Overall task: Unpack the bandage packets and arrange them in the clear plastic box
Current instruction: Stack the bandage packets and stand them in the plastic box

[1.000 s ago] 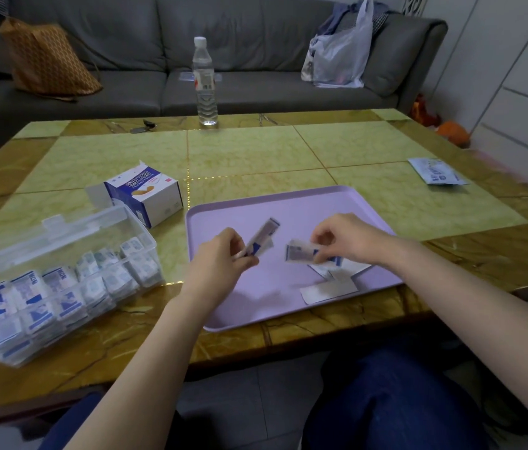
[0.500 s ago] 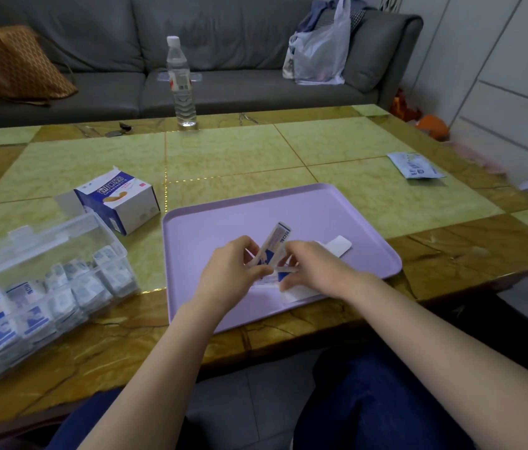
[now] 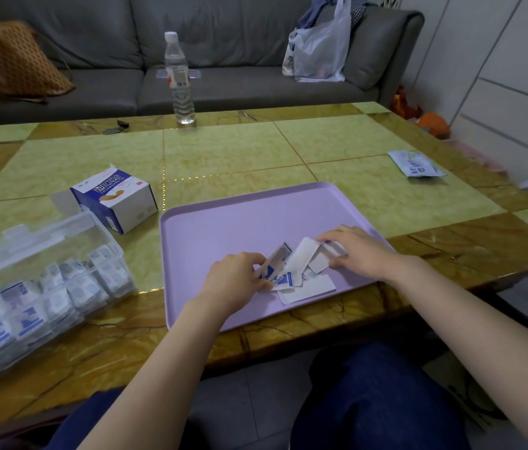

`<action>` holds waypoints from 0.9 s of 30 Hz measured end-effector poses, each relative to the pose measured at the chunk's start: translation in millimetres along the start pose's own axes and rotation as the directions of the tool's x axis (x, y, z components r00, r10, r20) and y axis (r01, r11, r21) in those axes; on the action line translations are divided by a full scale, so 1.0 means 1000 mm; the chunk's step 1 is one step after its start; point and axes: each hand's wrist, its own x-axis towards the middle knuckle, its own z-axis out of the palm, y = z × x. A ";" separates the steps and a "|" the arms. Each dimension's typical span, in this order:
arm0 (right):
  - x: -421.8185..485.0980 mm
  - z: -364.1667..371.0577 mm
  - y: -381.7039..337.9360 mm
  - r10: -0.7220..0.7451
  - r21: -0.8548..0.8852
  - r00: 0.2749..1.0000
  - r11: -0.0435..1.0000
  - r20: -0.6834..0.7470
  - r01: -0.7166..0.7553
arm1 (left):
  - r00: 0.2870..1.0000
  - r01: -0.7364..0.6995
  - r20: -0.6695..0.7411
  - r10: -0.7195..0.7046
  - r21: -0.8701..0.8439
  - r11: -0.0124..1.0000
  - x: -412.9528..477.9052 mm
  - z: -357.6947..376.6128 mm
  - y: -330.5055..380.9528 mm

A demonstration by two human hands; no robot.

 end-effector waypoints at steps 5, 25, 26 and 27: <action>0.002 0.001 -0.002 0.045 -0.009 0.999 0.999 -0.001 -0.045 | 0.999 -0.038 0.014 0.037 0.170 0.985 -0.001 0.006 -0.001; -0.006 -0.001 -0.007 0.176 0.112 0.982 0.977 0.062 -0.182 | 0.992 0.083 0.097 -0.085 0.030 0.996 -0.003 -0.002 -0.005; -0.007 -0.001 -0.007 0.196 0.137 0.978 0.969 0.070 -0.204 | 0.993 0.088 0.081 -0.089 0.015 0.996 -0.003 -0.003 -0.005; -0.008 -0.001 -0.008 0.214 0.140 0.973 0.964 0.088 -0.225 | 0.994 0.092 0.066 -0.092 -0.004 0.996 -0.003 -0.004 -0.006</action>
